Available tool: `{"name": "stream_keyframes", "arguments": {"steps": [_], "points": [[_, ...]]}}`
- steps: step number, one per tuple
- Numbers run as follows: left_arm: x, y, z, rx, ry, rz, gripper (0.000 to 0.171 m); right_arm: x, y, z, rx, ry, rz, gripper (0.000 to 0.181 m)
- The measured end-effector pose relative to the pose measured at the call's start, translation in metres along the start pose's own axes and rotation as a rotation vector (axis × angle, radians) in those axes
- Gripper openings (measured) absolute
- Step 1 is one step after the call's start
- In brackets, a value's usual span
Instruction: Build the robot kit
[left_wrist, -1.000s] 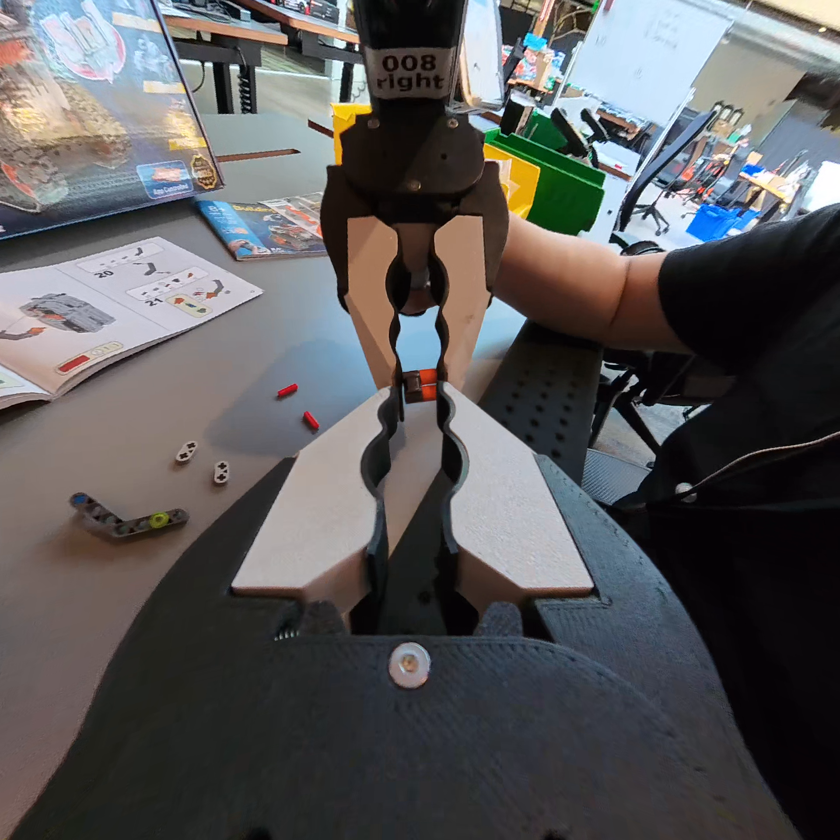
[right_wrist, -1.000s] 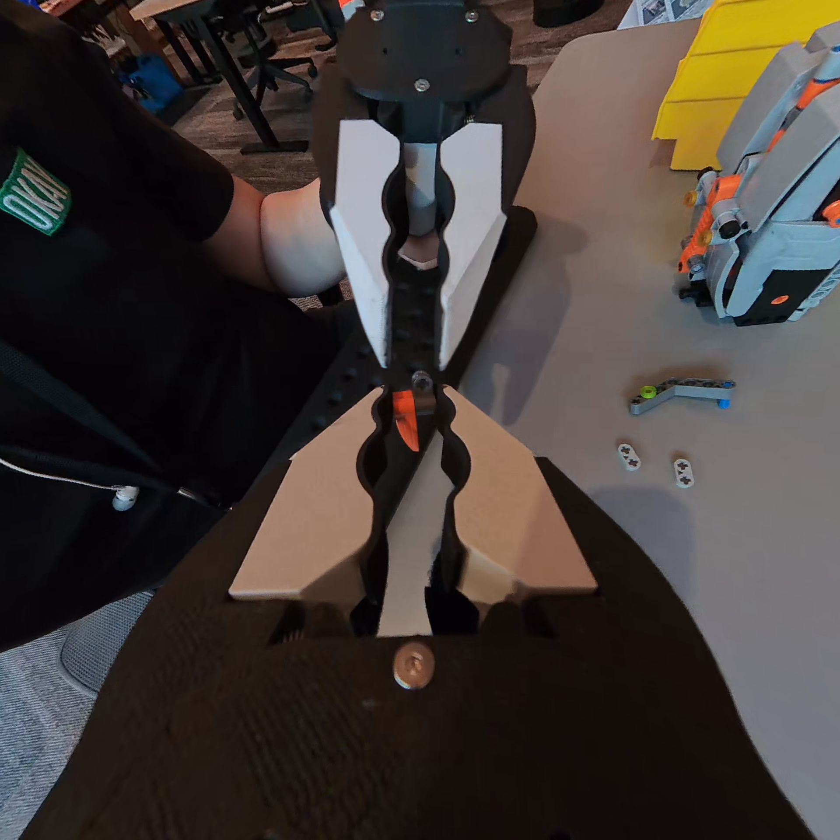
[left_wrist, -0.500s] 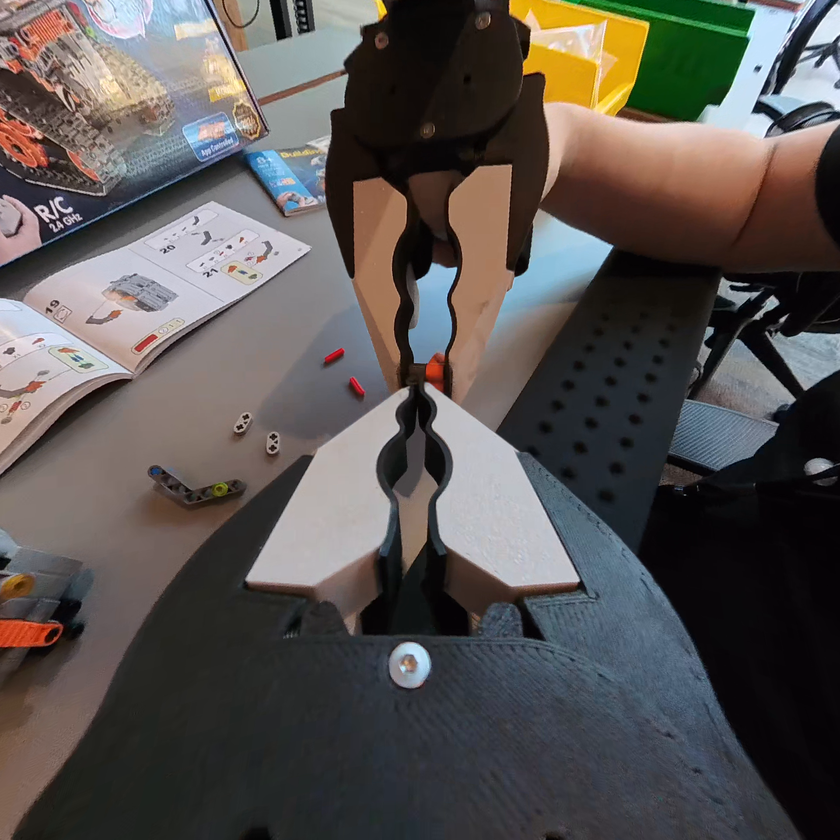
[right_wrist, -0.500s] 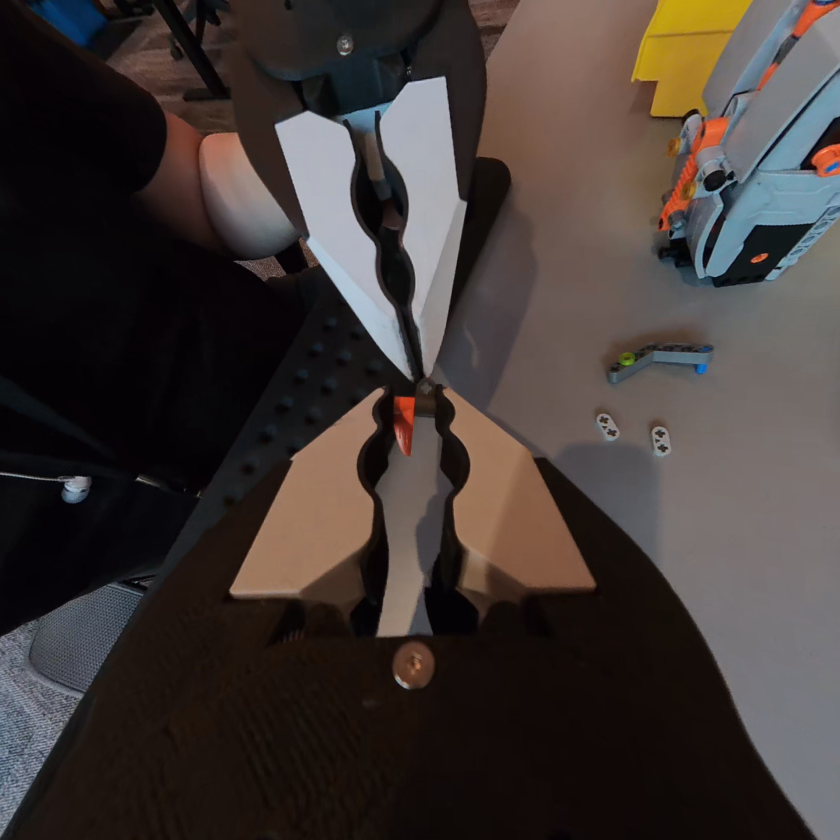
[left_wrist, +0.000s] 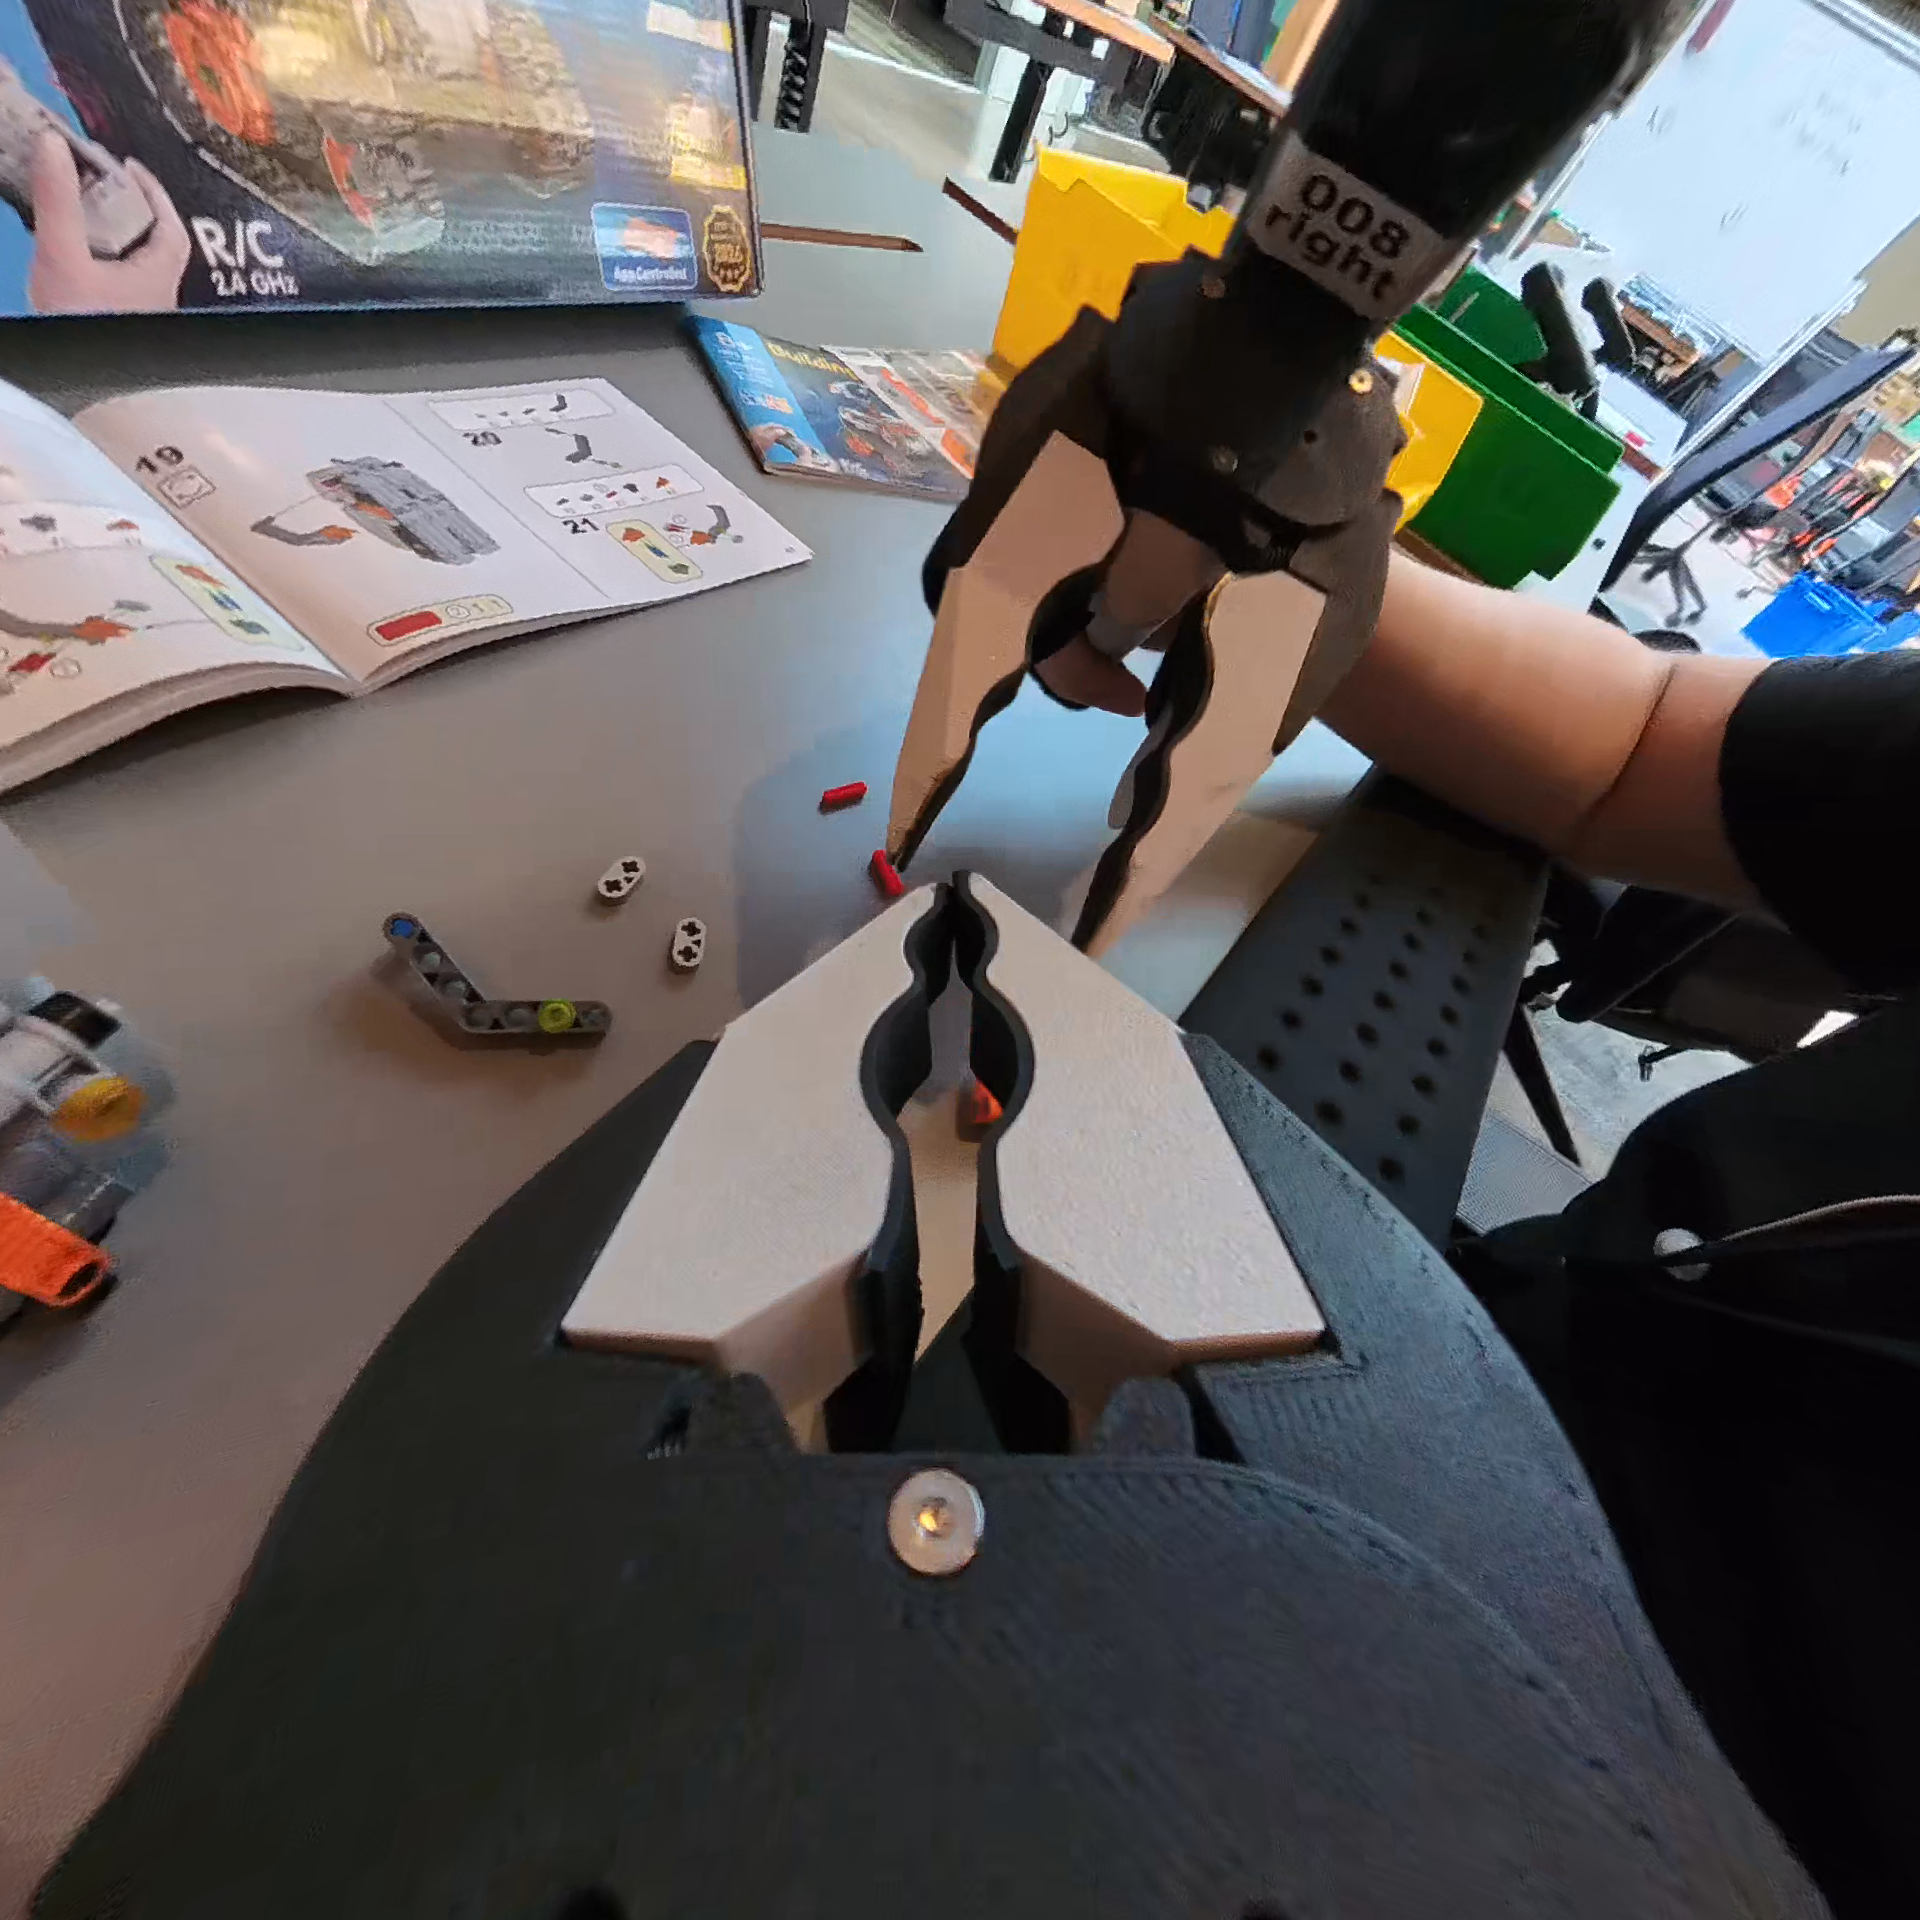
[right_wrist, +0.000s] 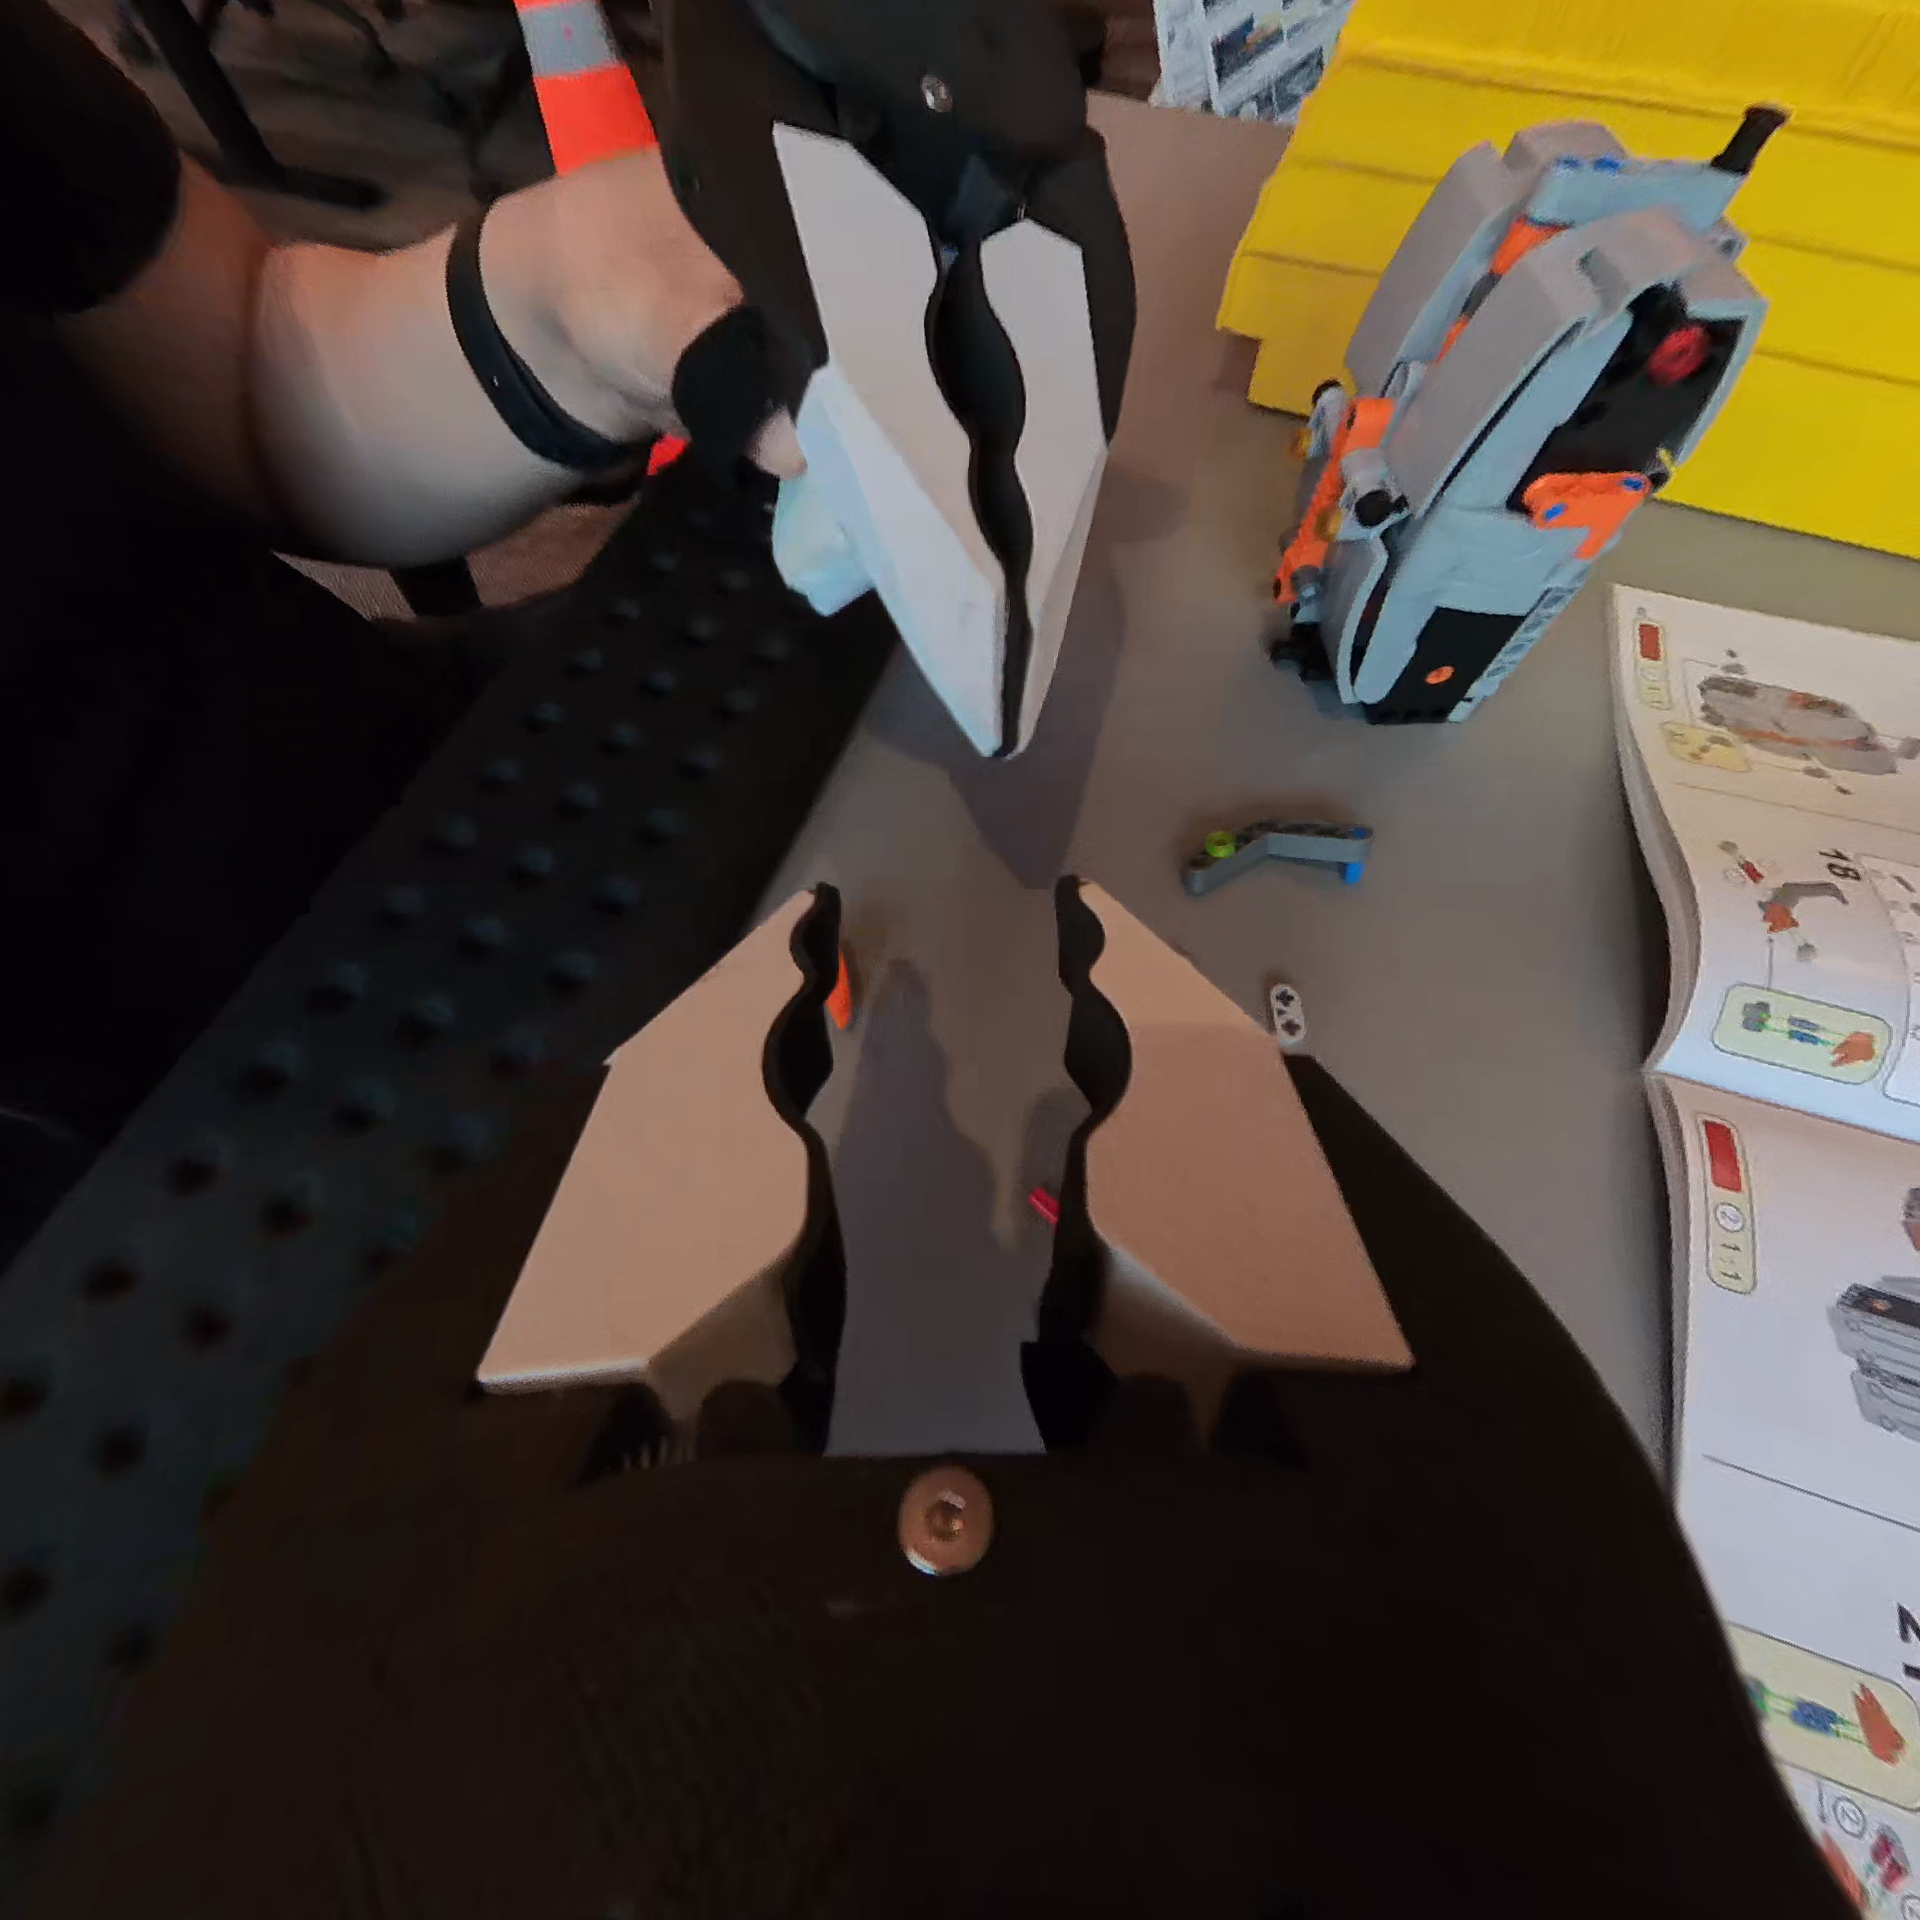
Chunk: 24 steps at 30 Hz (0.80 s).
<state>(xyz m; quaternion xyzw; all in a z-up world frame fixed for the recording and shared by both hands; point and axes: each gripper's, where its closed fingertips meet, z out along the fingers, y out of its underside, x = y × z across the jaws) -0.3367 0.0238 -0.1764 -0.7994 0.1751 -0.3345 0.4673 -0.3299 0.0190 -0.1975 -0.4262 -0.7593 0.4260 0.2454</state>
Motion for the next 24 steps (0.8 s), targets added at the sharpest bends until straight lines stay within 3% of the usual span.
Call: {"name": "stream_keyframes", "arguments": {"steps": [4,7,13,17,21,24], "points": [[-0.004,0.002,-0.005,-0.011,-0.005,0.019,0.0,-0.016,0.01,0.001,-0.028,-0.114,0.0,0.043],[-0.004,-0.003,-0.014,0.007,0.001,0.048,0.0,-0.033,0.019,0.002,-0.072,-0.184,-0.098,0.043],[-0.015,0.007,-0.025,-0.027,-0.074,0.135,0.006,-0.034,0.038,0.023,-0.211,-0.101,-0.224,0.034],[-0.006,0.012,-0.022,-0.033,-0.009,0.132,0.009,-0.041,0.047,0.03,-0.24,-0.127,-0.223,0.006],[0.003,0.014,-0.022,-0.034,0.051,0.097,0.01,-0.02,0.04,0.018,-0.231,0.031,-0.272,0.006],[0.007,0.013,-0.023,-0.014,0.082,0.073,0.01,0.009,0.017,-0.006,-0.163,0.301,-0.371,0.006]]}}
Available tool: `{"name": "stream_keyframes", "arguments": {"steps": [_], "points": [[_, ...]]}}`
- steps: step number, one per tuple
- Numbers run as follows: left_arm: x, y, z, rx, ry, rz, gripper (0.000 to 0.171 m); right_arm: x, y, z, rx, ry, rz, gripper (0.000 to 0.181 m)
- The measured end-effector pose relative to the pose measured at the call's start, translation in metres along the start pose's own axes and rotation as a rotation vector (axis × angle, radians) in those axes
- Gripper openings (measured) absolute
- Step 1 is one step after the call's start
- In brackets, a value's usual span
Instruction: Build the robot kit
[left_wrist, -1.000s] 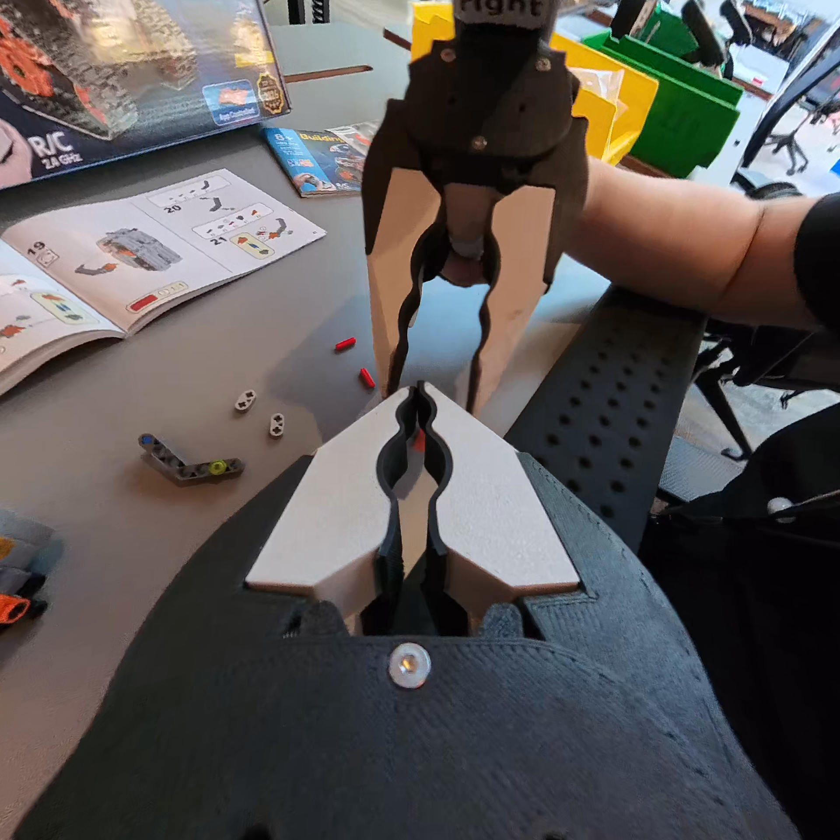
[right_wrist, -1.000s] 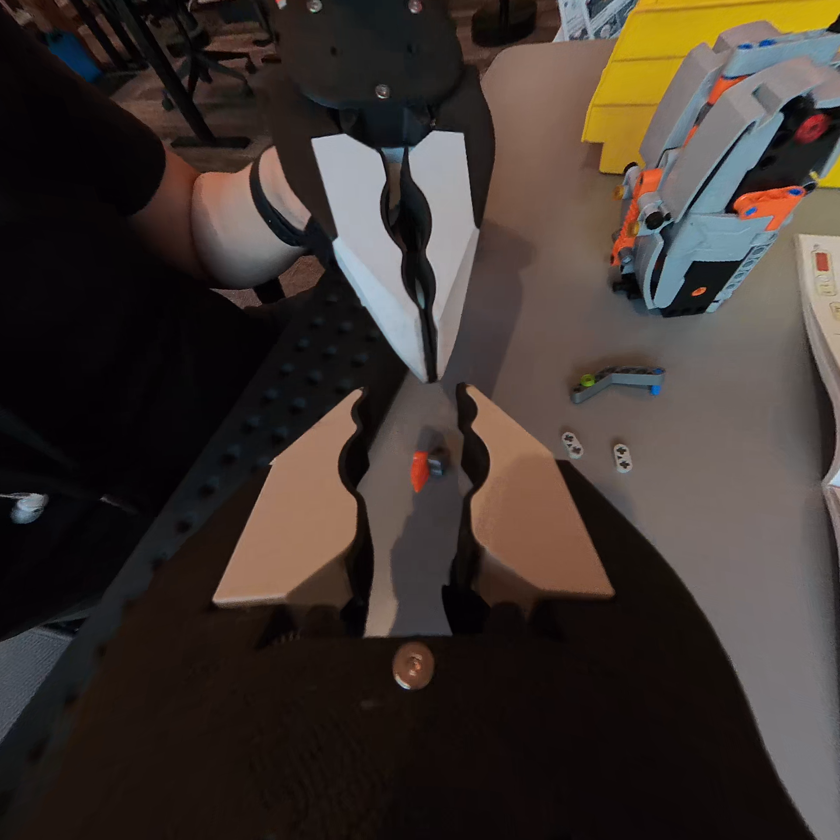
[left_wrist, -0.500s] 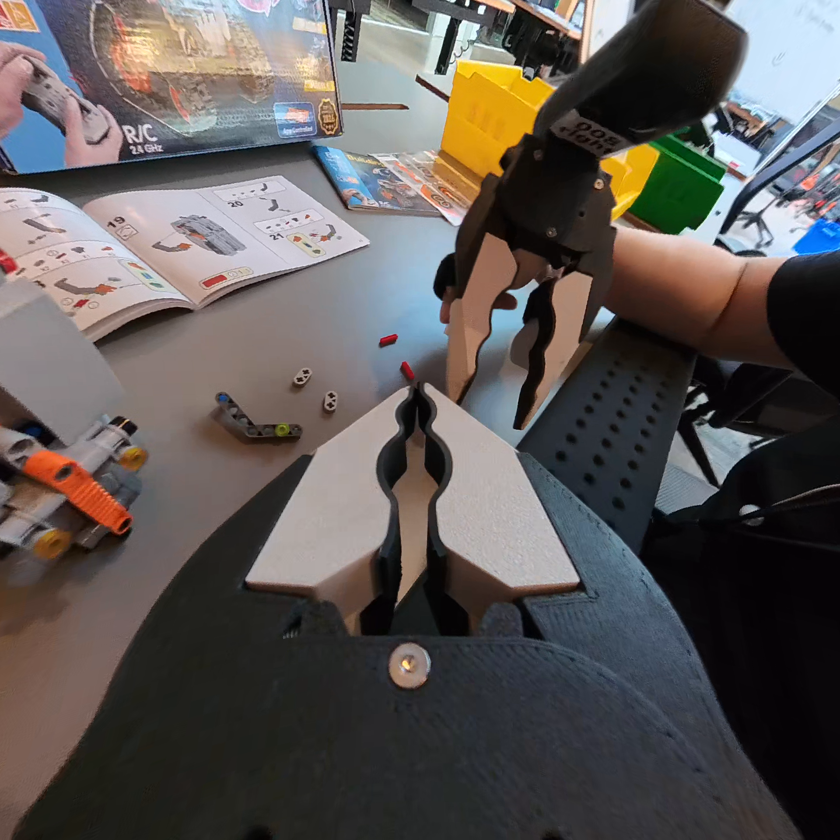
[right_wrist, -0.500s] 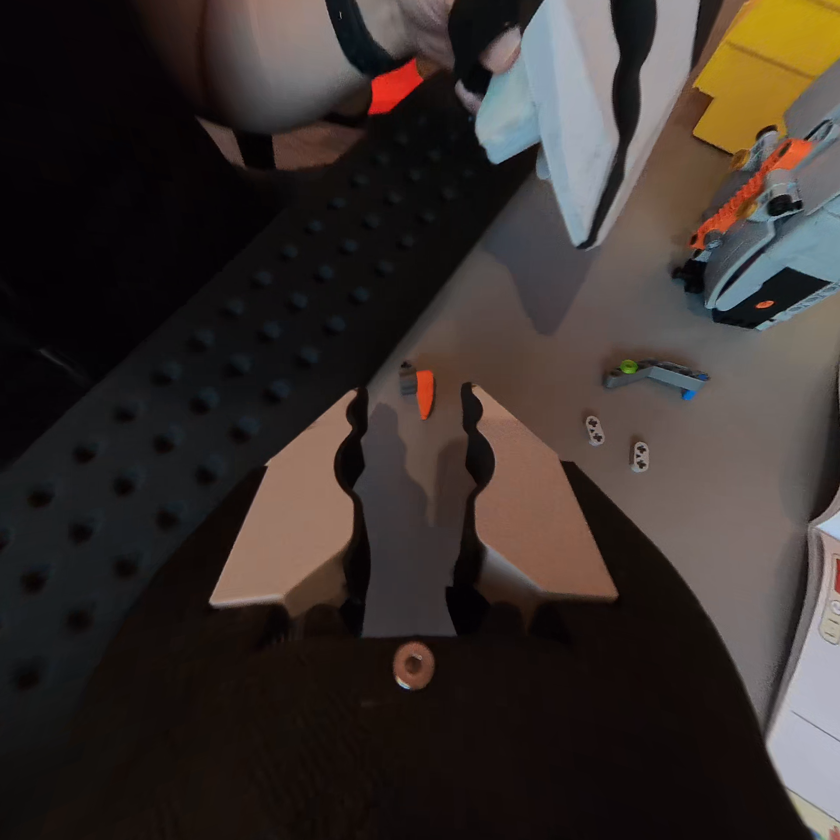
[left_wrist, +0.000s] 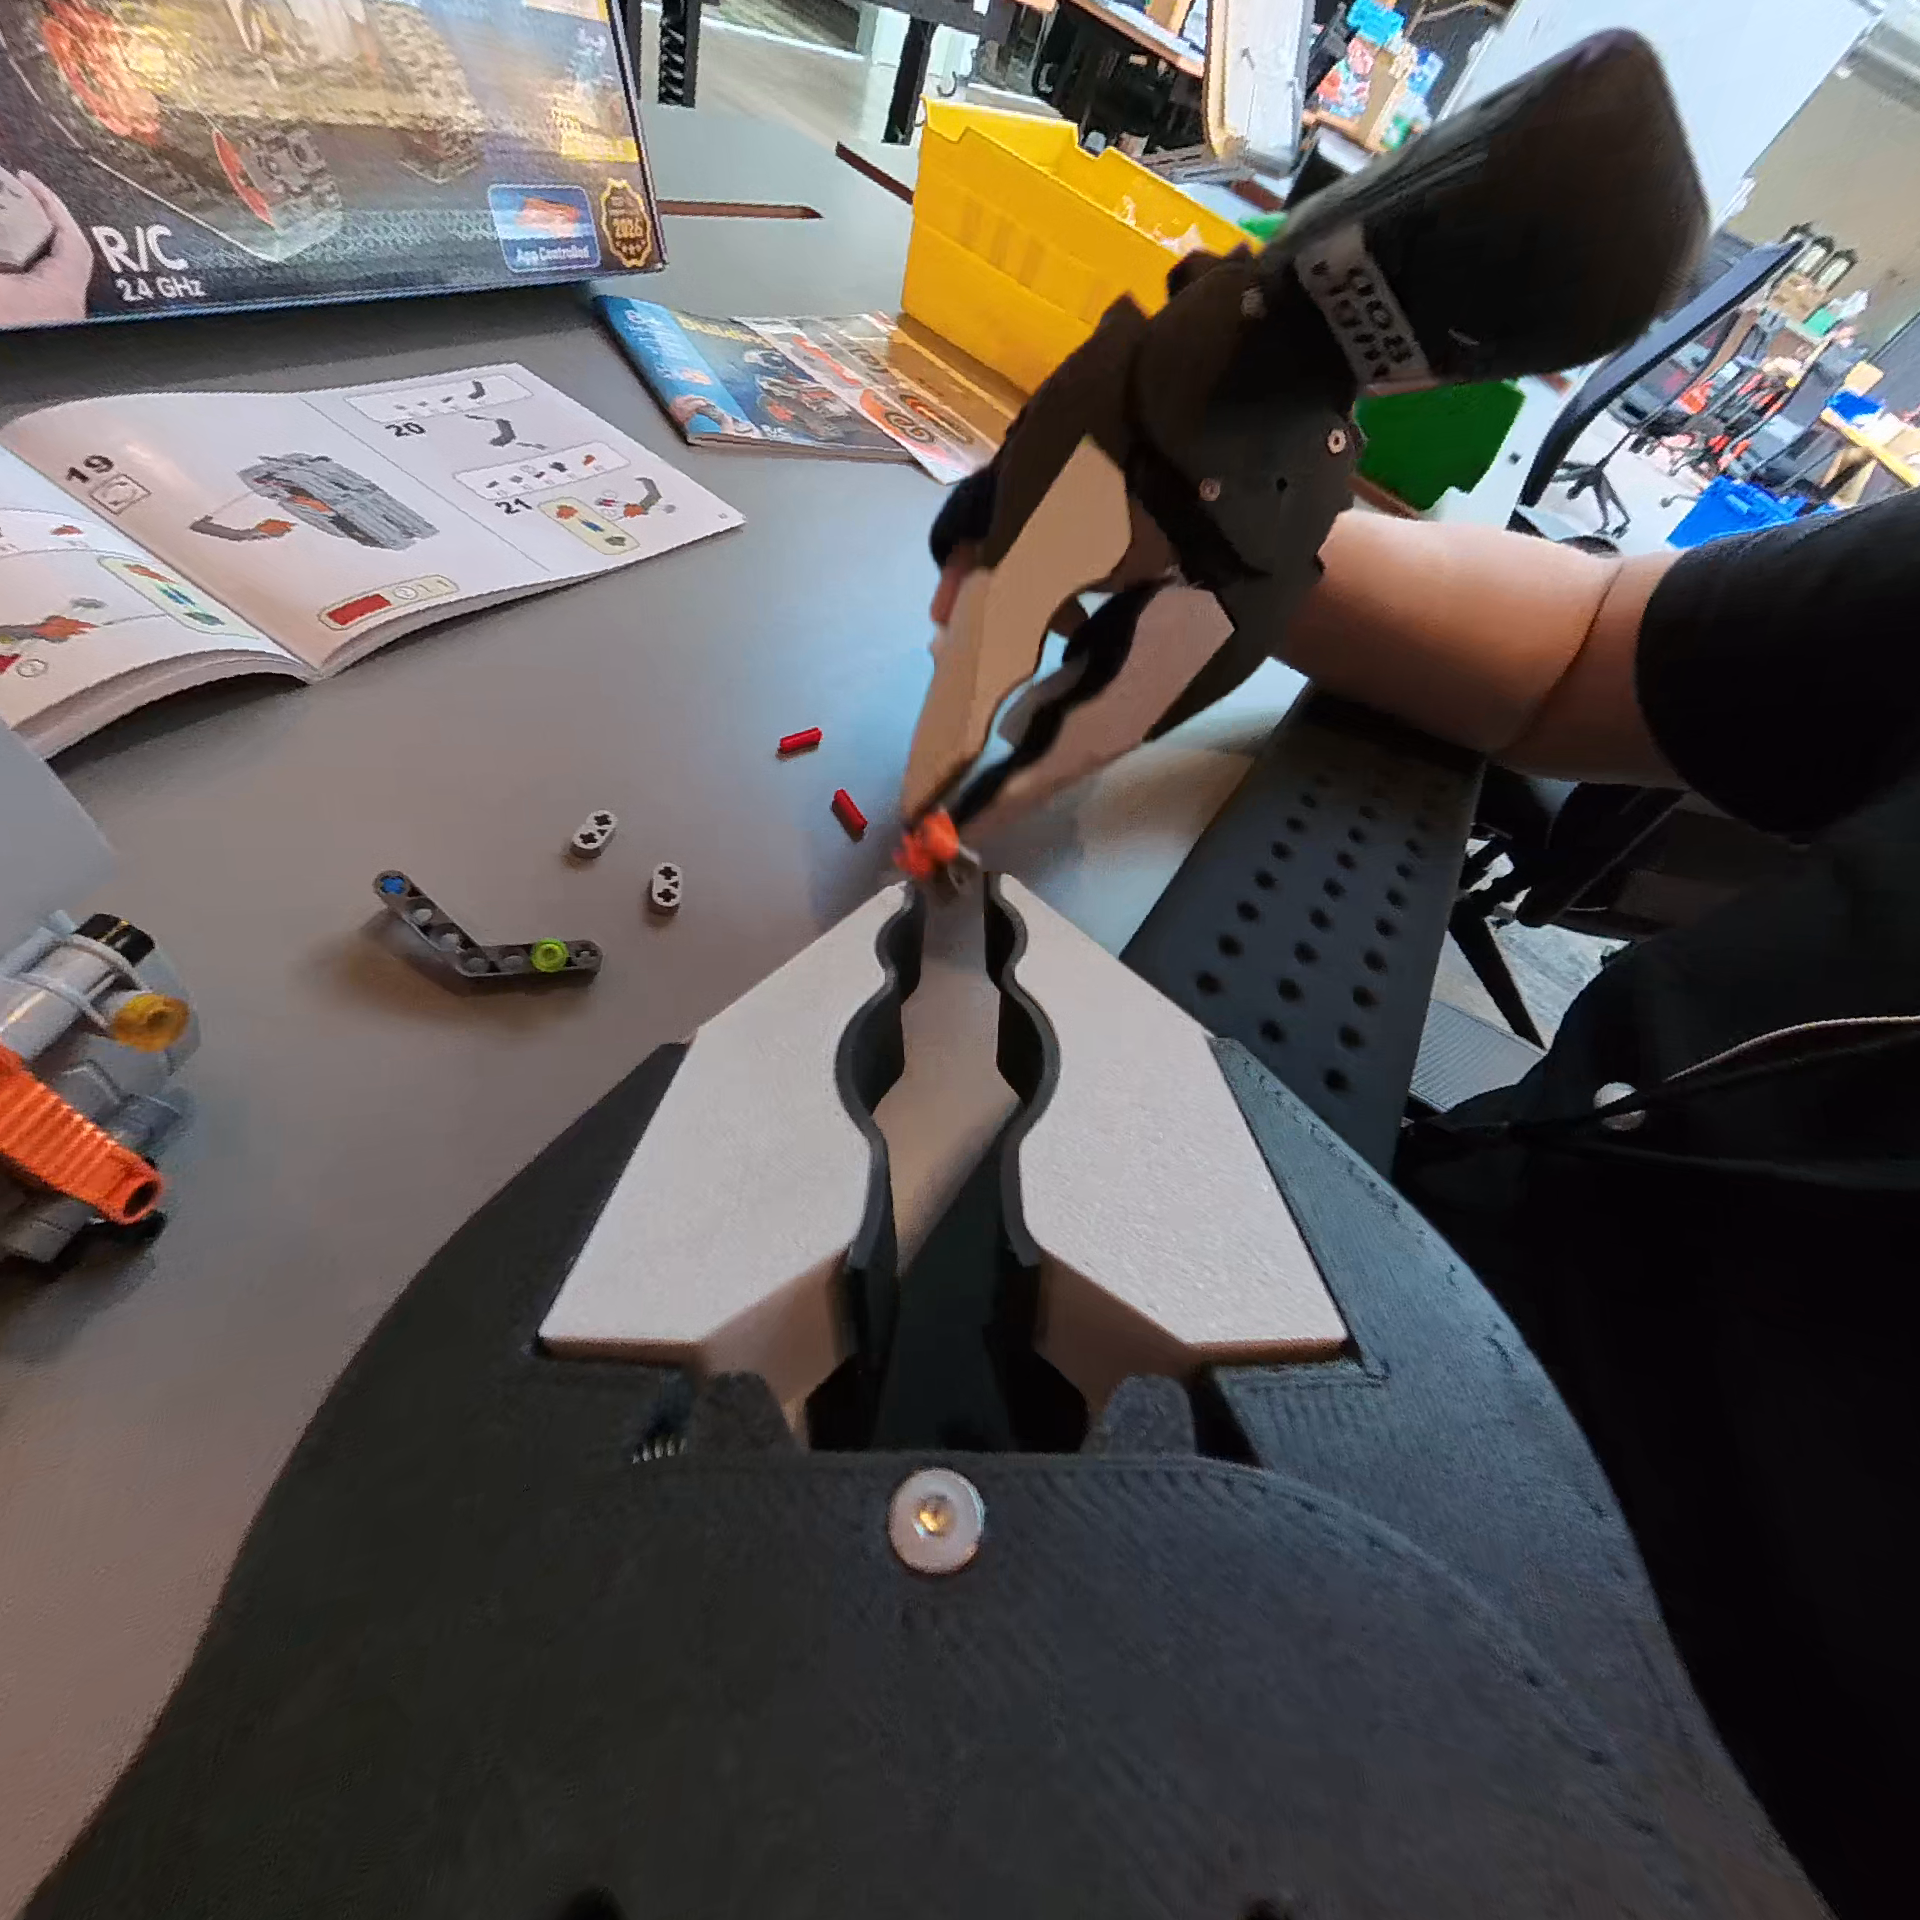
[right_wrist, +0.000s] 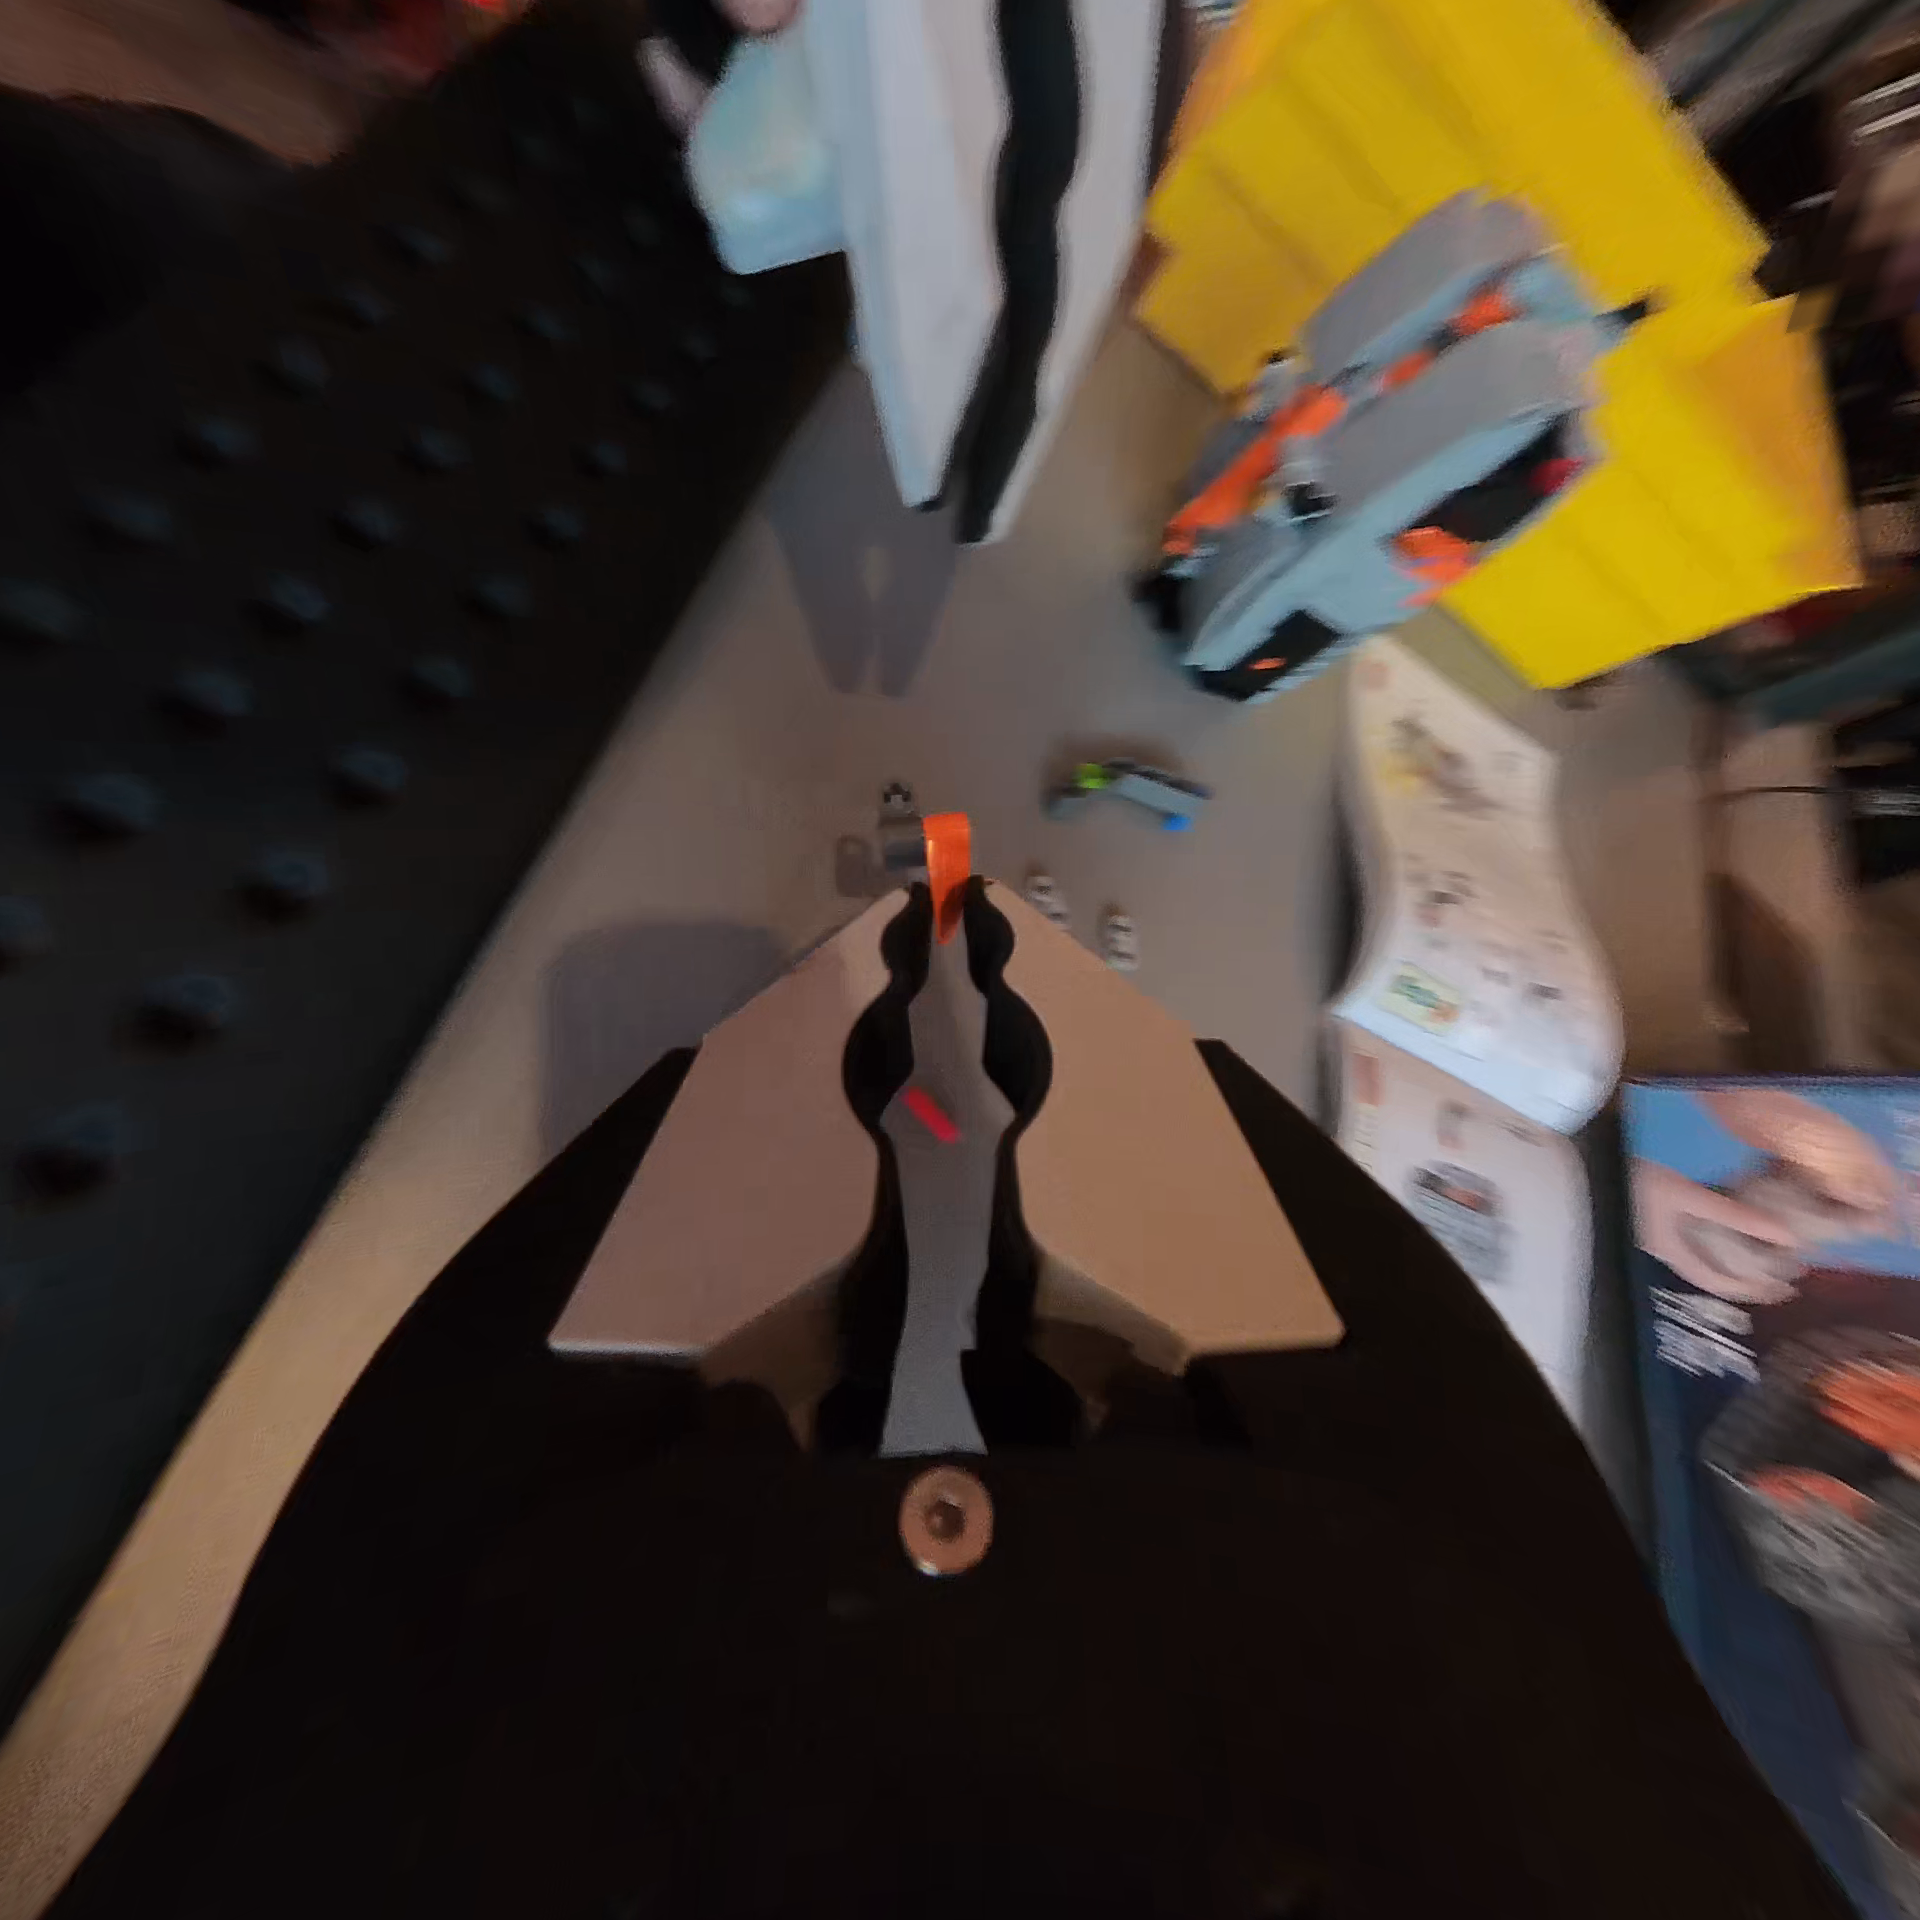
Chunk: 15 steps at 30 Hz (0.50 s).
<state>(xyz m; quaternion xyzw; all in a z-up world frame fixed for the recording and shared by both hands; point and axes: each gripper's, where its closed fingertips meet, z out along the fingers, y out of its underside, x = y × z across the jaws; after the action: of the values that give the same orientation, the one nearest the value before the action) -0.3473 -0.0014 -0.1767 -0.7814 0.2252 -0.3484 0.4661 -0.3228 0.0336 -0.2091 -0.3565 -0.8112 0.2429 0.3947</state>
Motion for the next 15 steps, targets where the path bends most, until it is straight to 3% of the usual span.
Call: {"name": "stream_keyframes", "arguments": {"steps": [3,7,15], "points": [[0.003,-0.004,0.003,0.043,0.036,-0.061,0.014,0.022,-0.005,-0.02,-0.021,0.245,-0.117,0.006],[-0.001,-0.014,0.016,0.07,0.016,-0.119,0.037,0.031,-0.012,-0.033,-0.09,0.434,-0.177,0.006],[0.009,-0.033,0.038,0.101,0.145,-0.171,0.017,0.032,-0.028,-0.043,-0.032,0.556,-0.128,0.006]]}}
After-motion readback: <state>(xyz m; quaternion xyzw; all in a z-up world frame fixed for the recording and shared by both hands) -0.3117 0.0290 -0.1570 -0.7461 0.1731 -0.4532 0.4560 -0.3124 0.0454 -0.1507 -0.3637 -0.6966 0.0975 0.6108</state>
